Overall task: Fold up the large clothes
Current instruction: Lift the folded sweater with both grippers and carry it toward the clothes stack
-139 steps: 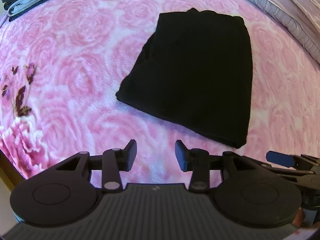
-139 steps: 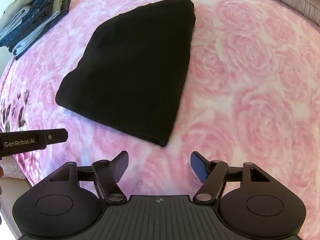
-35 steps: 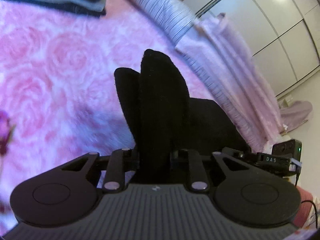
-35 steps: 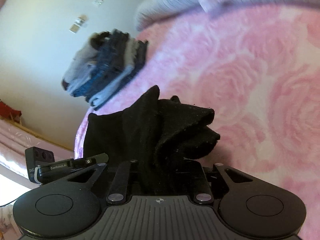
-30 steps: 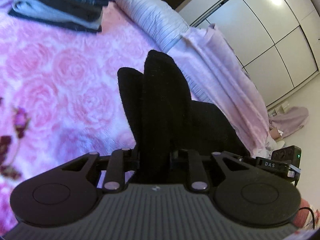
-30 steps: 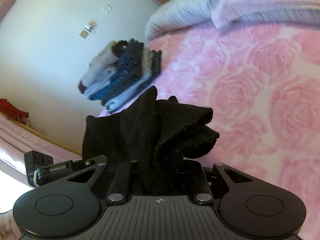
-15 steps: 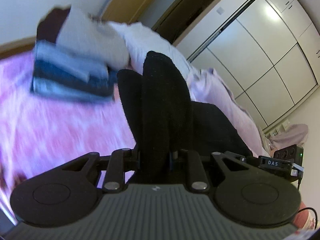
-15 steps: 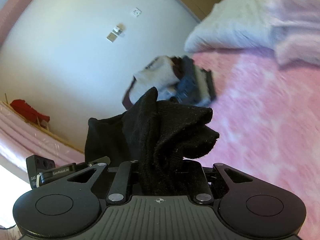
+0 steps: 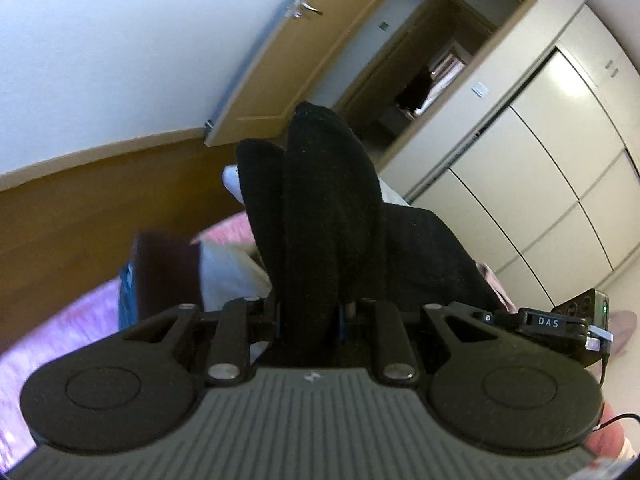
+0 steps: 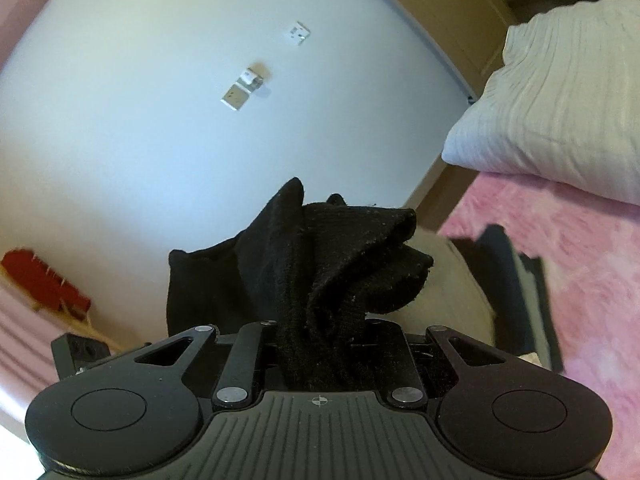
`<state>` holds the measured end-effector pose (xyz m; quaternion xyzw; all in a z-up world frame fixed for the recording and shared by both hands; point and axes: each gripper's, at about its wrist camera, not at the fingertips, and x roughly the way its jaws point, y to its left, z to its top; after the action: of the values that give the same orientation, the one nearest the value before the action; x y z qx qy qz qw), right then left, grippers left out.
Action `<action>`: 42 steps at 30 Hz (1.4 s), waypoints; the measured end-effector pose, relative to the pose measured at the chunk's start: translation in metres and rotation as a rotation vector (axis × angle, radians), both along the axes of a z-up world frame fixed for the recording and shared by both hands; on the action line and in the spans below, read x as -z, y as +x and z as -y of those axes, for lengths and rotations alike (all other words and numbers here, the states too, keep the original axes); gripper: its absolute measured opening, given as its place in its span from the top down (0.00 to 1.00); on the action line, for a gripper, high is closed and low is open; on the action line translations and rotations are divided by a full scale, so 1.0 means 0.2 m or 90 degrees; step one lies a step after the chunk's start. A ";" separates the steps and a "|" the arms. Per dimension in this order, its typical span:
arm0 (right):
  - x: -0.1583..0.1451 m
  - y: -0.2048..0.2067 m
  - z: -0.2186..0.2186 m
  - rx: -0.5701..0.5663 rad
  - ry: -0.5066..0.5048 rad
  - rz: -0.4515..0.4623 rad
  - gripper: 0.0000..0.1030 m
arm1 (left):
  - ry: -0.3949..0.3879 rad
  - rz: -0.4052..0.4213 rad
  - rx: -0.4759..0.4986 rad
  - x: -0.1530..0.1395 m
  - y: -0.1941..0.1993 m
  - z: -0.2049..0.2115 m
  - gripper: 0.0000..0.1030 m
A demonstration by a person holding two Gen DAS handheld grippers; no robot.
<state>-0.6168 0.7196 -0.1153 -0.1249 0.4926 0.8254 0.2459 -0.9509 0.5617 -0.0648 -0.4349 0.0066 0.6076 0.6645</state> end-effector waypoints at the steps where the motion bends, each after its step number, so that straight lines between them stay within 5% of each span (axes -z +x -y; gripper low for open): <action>1: 0.01 -0.05 -0.06 0.000 -0.004 0.006 0.86 | -0.003 0.005 -0.001 0.01 -0.04 -0.05 0.82; 18: 0.49 -0.24 -0.39 0.016 -0.095 0.117 0.85 | -0.102 0.094 0.009 0.48 -0.34 -0.45 0.80; 21: 0.54 -0.26 -0.38 0.025 -0.037 0.148 0.77 | -0.082 0.115 -0.015 0.56 -0.37 -0.42 0.74; 24: 0.53 -0.24 -0.34 0.098 0.002 0.176 0.59 | -0.082 0.116 -0.045 0.59 -0.41 -0.39 0.62; 29: 0.41 -0.20 -0.31 0.199 0.097 0.245 0.58 | -0.075 0.014 -0.096 0.44 -0.44 -0.31 0.55; 32: 0.28 -0.23 -0.25 0.237 0.189 0.284 0.58 | -0.049 -0.065 -0.137 0.27 -0.37 -0.28 0.66; 36: 0.21 -0.42 -0.16 0.162 0.314 0.304 0.58 | 0.008 -0.158 -0.103 0.12 -0.18 -0.37 0.83; 38: 0.25 -0.54 -0.14 0.121 0.344 0.320 0.59 | 0.006 -0.216 -0.072 0.14 -0.08 -0.47 0.86; 42: 0.47 -0.70 -0.22 0.086 0.312 0.360 0.63 | -0.054 -0.238 -0.094 0.39 -0.07 -0.60 0.89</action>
<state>-0.7562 0.7636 -0.2088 -0.2525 0.2001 0.8337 0.4484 -0.9646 0.6811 -0.1423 -0.3413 0.1235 0.7239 0.5867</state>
